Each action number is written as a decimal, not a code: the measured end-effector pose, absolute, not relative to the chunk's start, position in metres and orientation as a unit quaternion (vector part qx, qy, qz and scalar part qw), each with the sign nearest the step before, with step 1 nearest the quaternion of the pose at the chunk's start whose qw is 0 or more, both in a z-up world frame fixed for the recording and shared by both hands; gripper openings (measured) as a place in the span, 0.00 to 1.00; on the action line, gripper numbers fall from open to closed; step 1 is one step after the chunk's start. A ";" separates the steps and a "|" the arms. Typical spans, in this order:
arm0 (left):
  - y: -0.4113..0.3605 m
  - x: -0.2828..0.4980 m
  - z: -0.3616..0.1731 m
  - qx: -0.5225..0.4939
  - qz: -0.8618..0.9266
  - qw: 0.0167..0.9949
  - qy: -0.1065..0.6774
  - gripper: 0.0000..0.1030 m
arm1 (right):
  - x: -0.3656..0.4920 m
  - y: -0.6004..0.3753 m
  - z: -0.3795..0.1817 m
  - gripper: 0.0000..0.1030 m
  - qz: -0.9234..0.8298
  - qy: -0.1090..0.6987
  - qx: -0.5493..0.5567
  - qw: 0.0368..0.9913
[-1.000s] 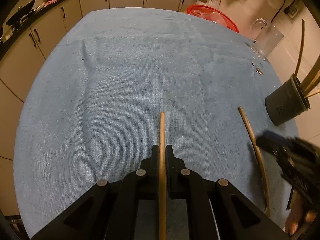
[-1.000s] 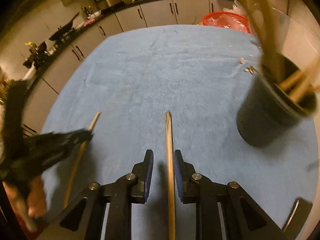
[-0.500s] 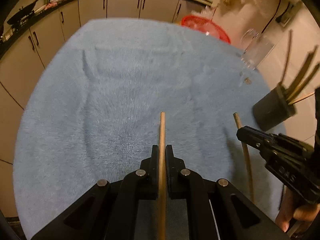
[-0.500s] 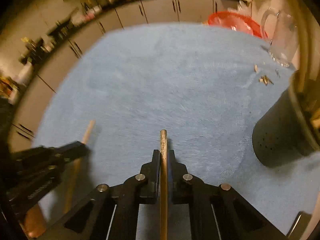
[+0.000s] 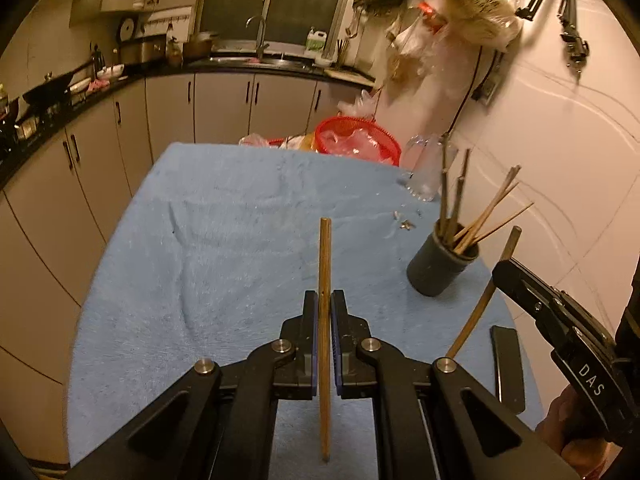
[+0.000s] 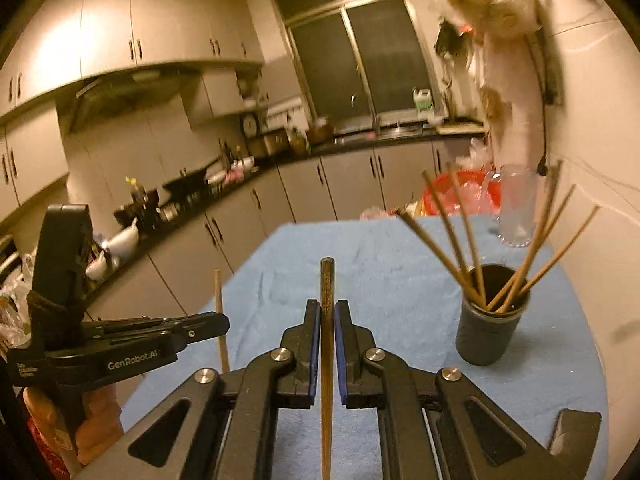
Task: Organize utensils
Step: 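Lift the chopstick upright with the left gripper toward the black cup, then carry the upright chopstick with the left gripper over the black cup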
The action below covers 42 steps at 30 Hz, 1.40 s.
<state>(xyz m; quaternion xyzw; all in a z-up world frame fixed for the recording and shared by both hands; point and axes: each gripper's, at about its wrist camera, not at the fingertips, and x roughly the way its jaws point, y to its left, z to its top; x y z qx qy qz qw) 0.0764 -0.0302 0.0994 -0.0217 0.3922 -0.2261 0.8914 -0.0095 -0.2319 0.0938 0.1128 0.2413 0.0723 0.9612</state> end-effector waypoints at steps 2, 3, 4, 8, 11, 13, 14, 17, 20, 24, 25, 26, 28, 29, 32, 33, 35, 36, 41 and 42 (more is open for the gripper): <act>-0.031 0.071 0.107 -0.019 -0.228 0.894 0.385 0.06 | -0.021 -0.232 0.100 0.07 0.071 0.233 0.117 0.963; -0.033 0.072 0.110 -0.018 -0.228 0.896 0.382 0.06 | -0.024 -0.237 0.103 0.07 0.071 0.229 0.118 0.964; -0.034 0.070 0.112 -0.017 -0.229 0.896 0.380 0.06 | -0.027 -0.238 0.105 0.07 0.070 0.226 0.118 0.964; -0.040 0.071 0.113 -0.016 -0.231 0.897 0.377 0.06 | -0.035 -0.240 0.113 0.07 0.065 0.216 0.121 0.967; -0.041 0.068 0.116 -0.016 -0.229 0.898 0.375 0.06 | -0.039 -0.244 0.116 0.07 0.057 0.205 0.124 0.969; -0.042 0.065 0.118 -0.014 -0.230 0.899 0.373 0.06 | -0.042 -0.250 0.119 0.07 0.049 0.197 0.126 0.971; -0.042 0.064 0.119 -0.013 -0.231 0.899 0.373 0.06 | -0.043 -0.253 0.120 0.07 0.047 0.195 0.128 0.971; -0.044 0.062 0.121 -0.012 -0.232 0.899 0.371 0.06 | -0.047 -0.261 0.123 0.07 0.040 0.188 0.135 0.972; -0.047 0.061 0.122 -0.010 -0.234 0.899 0.371 0.06 | -0.051 -0.271 0.125 0.07 0.031 0.182 0.143 0.972; -0.051 0.060 0.123 -0.007 -0.238 0.897 0.372 0.06 | -0.056 -0.282 0.127 0.07 0.022 0.176 0.151 0.972; -0.052 0.059 0.124 -0.006 -0.239 0.897 0.372 0.06 | -0.058 -0.286 0.128 0.07 0.018 0.174 0.154 0.972; -0.054 0.059 0.124 -0.005 -0.239 0.897 0.372 0.06 | -0.059 -0.288 0.128 0.07 0.017 0.172 0.157 0.972; -0.057 0.057 0.125 -0.002 -0.241 0.897 0.372 0.06 | -0.062 -0.294 0.128 0.07 0.011 0.169 0.161 0.972; -0.058 0.056 0.126 -0.001 -0.242 0.896 0.372 0.06 | -0.064 -0.296 0.129 0.07 0.009 0.167 0.163 0.972; -0.062 0.054 0.128 0.001 -0.246 0.895 0.372 0.06 | -0.069 -0.306 0.128 0.07 0.001 0.164 0.170 0.972; -0.063 0.054 0.129 0.002 -0.248 0.895 0.372 0.06 | -0.070 -0.308 0.128 0.07 -0.002 0.163 0.172 0.972; -0.068 0.051 0.132 0.006 -0.251 0.895 0.369 0.06 | -0.073 -0.313 0.128 0.07 -0.005 0.162 0.176 0.971; -0.069 0.050 0.134 0.008 -0.252 0.895 0.368 0.06 | -0.075 -0.316 0.127 0.07 -0.007 0.161 0.178 0.971; -0.083 0.047 0.142 0.012 -0.267 0.891 0.367 0.06 | -0.082 -0.329 0.128 0.07 -0.018 0.154 0.185 0.970; -0.086 0.047 0.143 0.012 -0.270 0.890 0.367 0.06 | -0.082 -0.331 0.129 0.07 -0.019 0.153 0.186 0.970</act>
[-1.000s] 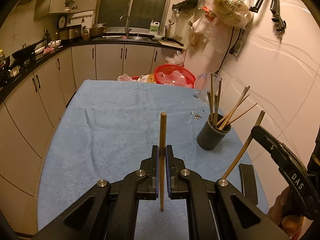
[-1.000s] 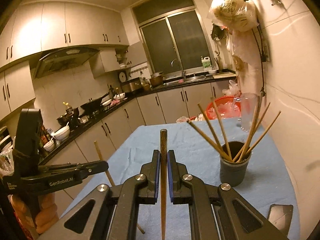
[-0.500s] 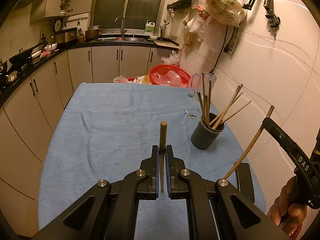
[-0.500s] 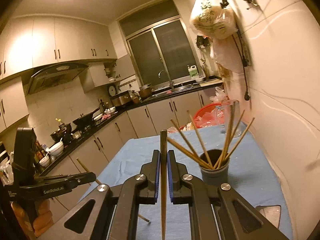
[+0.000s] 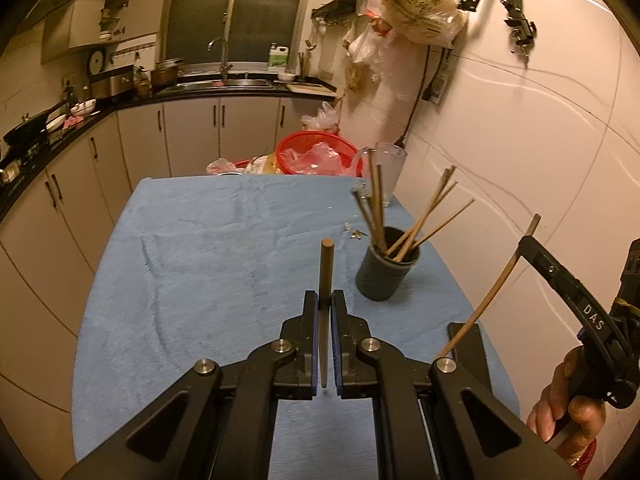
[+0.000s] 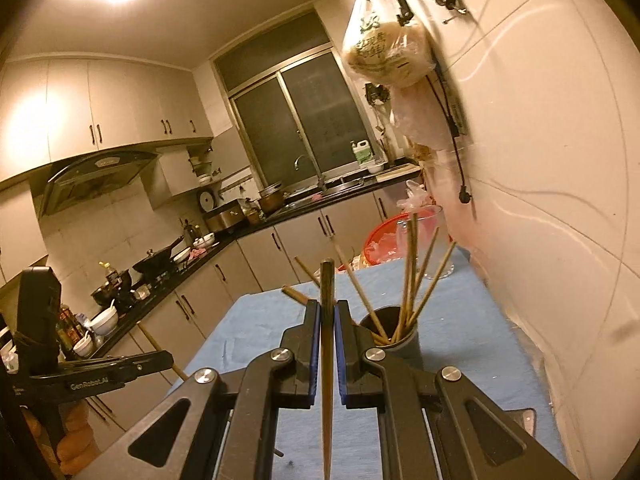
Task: Organize utensils
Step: 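Carry the upright chopstick with the left gripper over the black cup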
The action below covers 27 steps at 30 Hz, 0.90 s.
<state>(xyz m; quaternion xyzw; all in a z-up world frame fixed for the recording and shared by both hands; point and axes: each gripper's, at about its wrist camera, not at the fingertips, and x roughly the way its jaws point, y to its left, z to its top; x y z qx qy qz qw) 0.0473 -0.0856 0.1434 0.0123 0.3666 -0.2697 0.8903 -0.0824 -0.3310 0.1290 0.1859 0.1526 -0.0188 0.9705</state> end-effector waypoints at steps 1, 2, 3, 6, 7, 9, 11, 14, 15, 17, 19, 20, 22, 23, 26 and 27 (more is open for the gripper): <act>-0.089 0.047 0.146 0.014 -0.273 0.890 0.366 0.06 | -0.083 -0.333 0.130 0.07 -0.020 0.151 0.186 0.971; -0.094 0.047 0.150 0.016 -0.278 0.889 0.364 0.06 | -0.084 -0.335 0.131 0.07 -0.023 0.150 0.187 0.971; -0.099 0.047 0.153 0.018 -0.281 0.888 0.363 0.06 | -0.085 -0.338 0.133 0.07 -0.026 0.148 0.187 0.971; -0.110 0.048 0.163 0.020 -0.293 0.887 0.358 0.06 | -0.086 -0.345 0.139 0.07 -0.029 0.142 0.188 0.971; -0.115 0.048 0.168 0.022 -0.297 0.886 0.355 0.06 | -0.086 -0.347 0.141 0.07 -0.034 0.140 0.186 0.972; -0.124 0.050 0.177 0.023 -0.305 0.885 0.351 0.06 | -0.085 -0.352 0.147 0.07 -0.035 0.136 0.184 0.973; -0.132 0.051 0.184 0.026 -0.310 0.885 0.346 0.06 | -0.085 -0.357 0.154 0.07 -0.041 0.129 0.182 0.974; -0.145 0.055 0.195 0.028 -0.316 0.886 0.339 0.06 | -0.081 -0.365 0.166 0.07 -0.045 0.120 0.182 0.975; -0.148 0.056 0.197 0.026 -0.319 0.885 0.338 0.06 | -0.080 -0.368 0.170 0.07 -0.048 0.116 0.181 0.976; -0.156 0.060 0.204 0.025 -0.324 0.884 0.335 0.06 | -0.077 -0.372 0.180 0.07 -0.050 0.108 0.177 0.977; -0.163 0.062 0.209 0.025 -0.326 0.886 0.330 0.06 | -0.073 -0.374 0.187 0.07 -0.056 0.100 0.173 0.978; -0.168 0.063 0.213 0.026 -0.328 0.886 0.328 0.06 | -0.071 -0.374 0.191 0.07 -0.057 0.097 0.170 0.979; -0.175 0.066 0.220 0.025 -0.332 0.886 0.322 0.06 | -0.065 -0.376 0.198 0.07 -0.059 0.091 0.165 0.980; -0.179 0.069 0.224 0.026 -0.333 0.888 0.317 0.06 | -0.061 -0.377 0.202 0.07 -0.059 0.089 0.163 0.981; -0.187 0.076 0.229 0.022 -0.334 0.889 0.314 0.06 | -0.049 -0.381 0.209 0.07 -0.062 0.085 0.161 0.981; -0.188 0.078 0.230 0.019 -0.334 0.889 0.313 0.06 | -0.044 -0.382 0.210 0.07 -0.061 0.084 0.162 0.981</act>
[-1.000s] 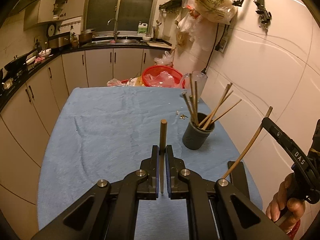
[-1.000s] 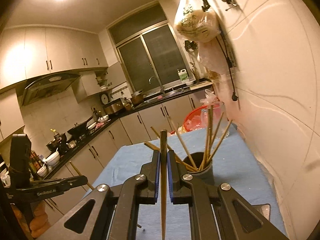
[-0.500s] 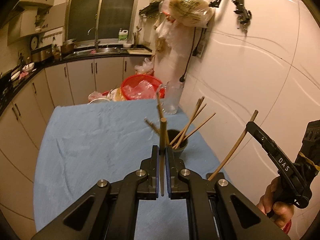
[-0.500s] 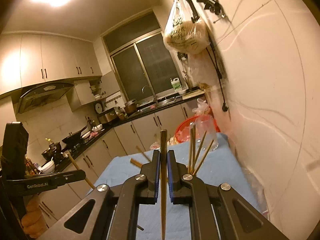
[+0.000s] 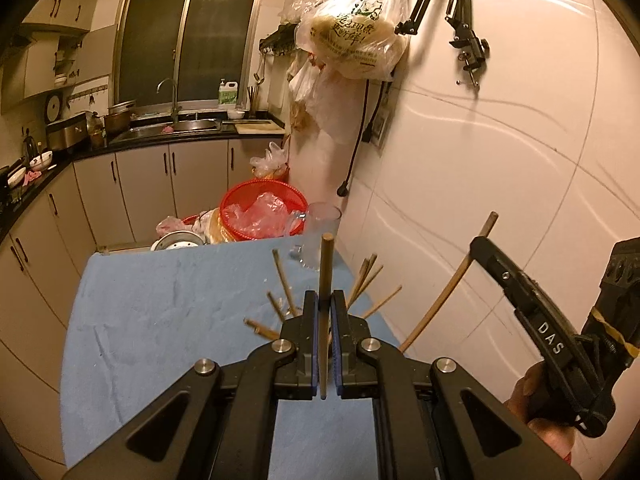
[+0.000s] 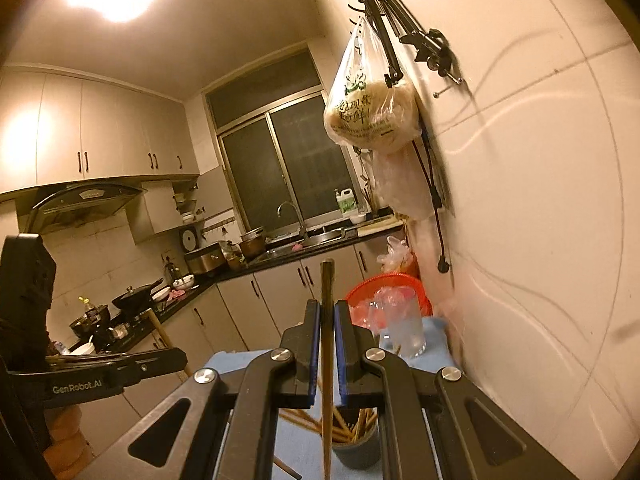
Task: Organize utensils
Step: 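Carry the upright chopstick with the left gripper over the black cup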
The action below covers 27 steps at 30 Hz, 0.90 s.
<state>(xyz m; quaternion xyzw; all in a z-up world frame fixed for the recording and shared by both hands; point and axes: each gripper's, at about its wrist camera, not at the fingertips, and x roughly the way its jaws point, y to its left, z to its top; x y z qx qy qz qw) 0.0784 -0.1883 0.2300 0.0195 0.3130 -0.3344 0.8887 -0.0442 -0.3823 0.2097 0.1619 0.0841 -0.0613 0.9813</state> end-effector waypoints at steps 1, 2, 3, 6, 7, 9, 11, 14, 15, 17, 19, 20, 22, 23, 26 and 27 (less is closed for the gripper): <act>-0.190 0.081 0.231 0.017 -0.335 0.889 0.311 0.06 | -0.040 -0.383 0.211 0.07 -0.062 0.082 0.162 0.981; -0.192 0.084 0.232 0.015 -0.336 0.889 0.310 0.06 | -0.037 -0.385 0.212 0.07 -0.064 0.080 0.161 0.982; -0.195 0.087 0.232 0.014 -0.338 0.889 0.309 0.06 | -0.033 -0.387 0.213 0.07 -0.067 0.078 0.159 0.982; -0.203 0.096 0.232 0.014 -0.335 0.891 0.306 0.06 | -0.022 -0.395 0.215 0.07 -0.069 0.077 0.163 0.981; -0.206 0.099 0.232 0.014 -0.333 0.892 0.306 0.06 | -0.017 -0.397 0.216 0.07 -0.071 0.077 0.163 0.981; -0.210 0.106 0.230 0.010 -0.334 0.891 0.306 0.06 | -0.010 -0.401 0.216 0.07 -0.074 0.077 0.164 0.981; -0.214 0.113 0.228 0.007 -0.334 0.892 0.305 0.06 | -0.001 -0.405 0.214 0.07 -0.077 0.078 0.164 0.980; -0.220 0.122 0.221 0.007 -0.333 0.892 0.306 0.06 | 0.010 -0.409 0.208 0.07 -0.078 0.084 0.166 0.979; -0.223 0.125 0.219 0.008 -0.332 0.891 0.308 0.06 | 0.014 -0.410 0.206 0.07 -0.078 0.086 0.166 0.979; -0.227 0.131 0.212 0.010 -0.330 0.890 0.314 0.06 | 0.021 -0.411 0.200 0.08 -0.081 0.091 0.164 0.979; -0.229 0.136 0.204 0.010 -0.329 0.887 0.322 0.06 | 0.029 -0.412 0.194 0.08 -0.081 0.099 0.162 0.978; -0.230 0.139 0.199 0.012 -0.328 0.886 0.327 0.06 | 0.032 -0.413 0.191 0.07 -0.082 0.102 0.161 0.978; -0.232 0.142 0.190 0.015 -0.324 0.886 0.332 0.06 | 0.038 -0.413 0.182 0.08 -0.084 0.111 0.156 0.978; -0.233 0.143 0.186 0.017 -0.323 0.885 0.334 0.06 | 0.040 -0.412 0.179 0.08 -0.084 0.115 0.155 0.978; -0.234 0.146 0.177 0.022 -0.318 0.886 0.338 0.06 | 0.046 -0.414 0.169 0.08 -0.086 0.127 0.155 0.976; -0.233 0.146 0.174 0.022 -0.318 0.885 0.339 0.06 | 0.047 -0.415 0.167 0.07 -0.086 0.130 0.156 0.975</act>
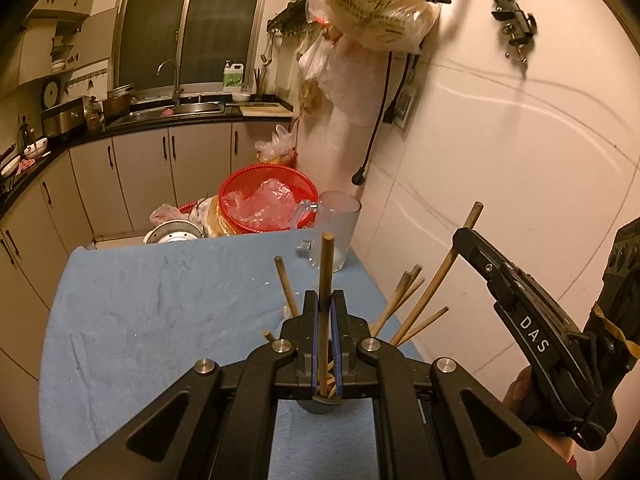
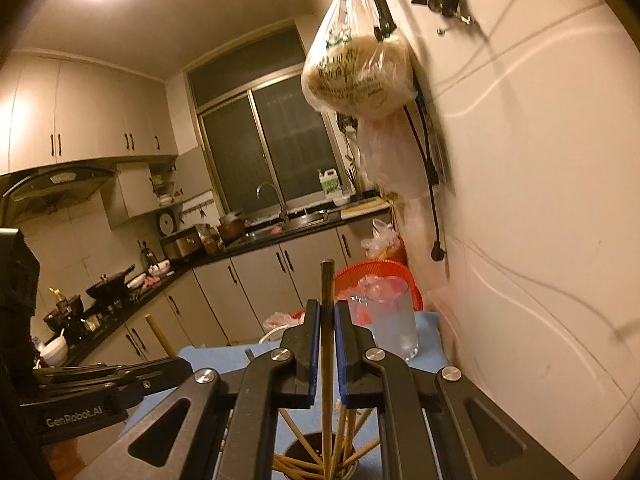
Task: Organize utensils
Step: 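Carry the upright chopstick with the left gripper over the black cup, then lower the chopstick into the black cup and open the left gripper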
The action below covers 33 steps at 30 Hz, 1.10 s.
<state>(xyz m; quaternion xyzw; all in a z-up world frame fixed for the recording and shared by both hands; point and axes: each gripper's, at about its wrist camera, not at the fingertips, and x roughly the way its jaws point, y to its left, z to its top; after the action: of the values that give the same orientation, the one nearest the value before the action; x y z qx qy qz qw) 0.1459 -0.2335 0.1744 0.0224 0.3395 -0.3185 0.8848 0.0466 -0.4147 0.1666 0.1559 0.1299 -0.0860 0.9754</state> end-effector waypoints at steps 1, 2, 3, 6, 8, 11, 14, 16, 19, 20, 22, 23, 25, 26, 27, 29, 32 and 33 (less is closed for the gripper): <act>-0.234 0.146 0.172 0.023 -0.319 0.884 0.341 0.06 | 0.047 -0.415 0.164 0.08 -0.086 0.133 0.156 0.975; -0.233 0.147 0.171 0.023 -0.319 0.884 0.342 0.06 | 0.048 -0.416 0.161 0.08 -0.087 0.135 0.156 0.975; -0.233 0.147 0.169 0.024 -0.317 0.884 0.343 0.06 | 0.049 -0.416 0.159 0.08 -0.087 0.138 0.155 0.974; -0.233 0.148 0.165 0.025 -0.314 0.884 0.346 0.06 | 0.051 -0.416 0.153 0.08 -0.086 0.146 0.156 0.973; -0.232 0.149 0.162 0.025 -0.314 0.883 0.349 0.06 | 0.053 -0.416 0.150 0.07 -0.085 0.151 0.154 0.973; -0.233 0.152 0.159 0.026 -0.311 0.882 0.353 0.06 | 0.056 -0.415 0.146 0.08 -0.084 0.157 0.152 0.972; -0.234 0.154 0.155 0.028 -0.309 0.881 0.357 0.06 | 0.057 -0.414 0.143 0.08 -0.083 0.162 0.150 0.972; -0.235 0.156 0.152 0.028 -0.308 0.880 0.360 0.06 | 0.060 -0.415 0.141 0.08 -0.083 0.167 0.150 0.971; -0.234 0.158 0.148 0.028 -0.305 0.880 0.363 0.07 | 0.062 -0.415 0.136 0.08 -0.083 0.174 0.148 0.970; -0.234 0.159 0.146 0.028 -0.304 0.880 0.364 0.07 | 0.062 -0.415 0.135 0.07 -0.083 0.176 0.148 0.970; -0.235 0.162 0.144 0.027 -0.303 0.879 0.368 0.07 | 0.063 -0.415 0.132 0.07 -0.083 0.179 0.147 0.969; -0.235 0.162 0.142 0.027 -0.302 0.878 0.369 0.07 | 0.063 -0.414 0.131 0.07 -0.083 0.179 0.147 0.969; -0.235 0.164 0.140 0.026 -0.302 0.878 0.371 0.07 | 0.064 -0.414 0.129 0.07 -0.080 0.184 0.146 0.969; -0.235 0.164 0.138 0.026 -0.301 0.878 0.371 0.07 | 0.063 -0.413 0.127 0.07 -0.081 0.185 0.145 0.969; -0.235 0.165 0.137 0.026 -0.301 0.878 0.372 0.07 | 0.064 -0.413 0.126 0.07 -0.081 0.186 0.144 0.968; -0.235 0.166 0.135 0.025 -0.301 0.877 0.374 0.07 | 0.065 -0.413 0.124 0.07 -0.080 0.191 0.143 0.968; -0.236 0.166 0.132 0.026 -0.301 0.876 0.375 0.07 | 0.067 -0.413 0.119 0.07 -0.078 0.197 0.143 0.967; -0.237 0.167 0.132 0.027 -0.301 0.876 0.376 0.07 | 0.068 -0.413 0.118 0.07 -0.078 0.199 0.143 0.966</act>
<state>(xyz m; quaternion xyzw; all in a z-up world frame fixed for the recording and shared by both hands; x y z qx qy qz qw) 0.1672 -0.2368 0.1316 0.0274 0.3758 -0.3007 0.8761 0.0678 -0.4127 0.1179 0.1428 0.1987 -0.0779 0.9665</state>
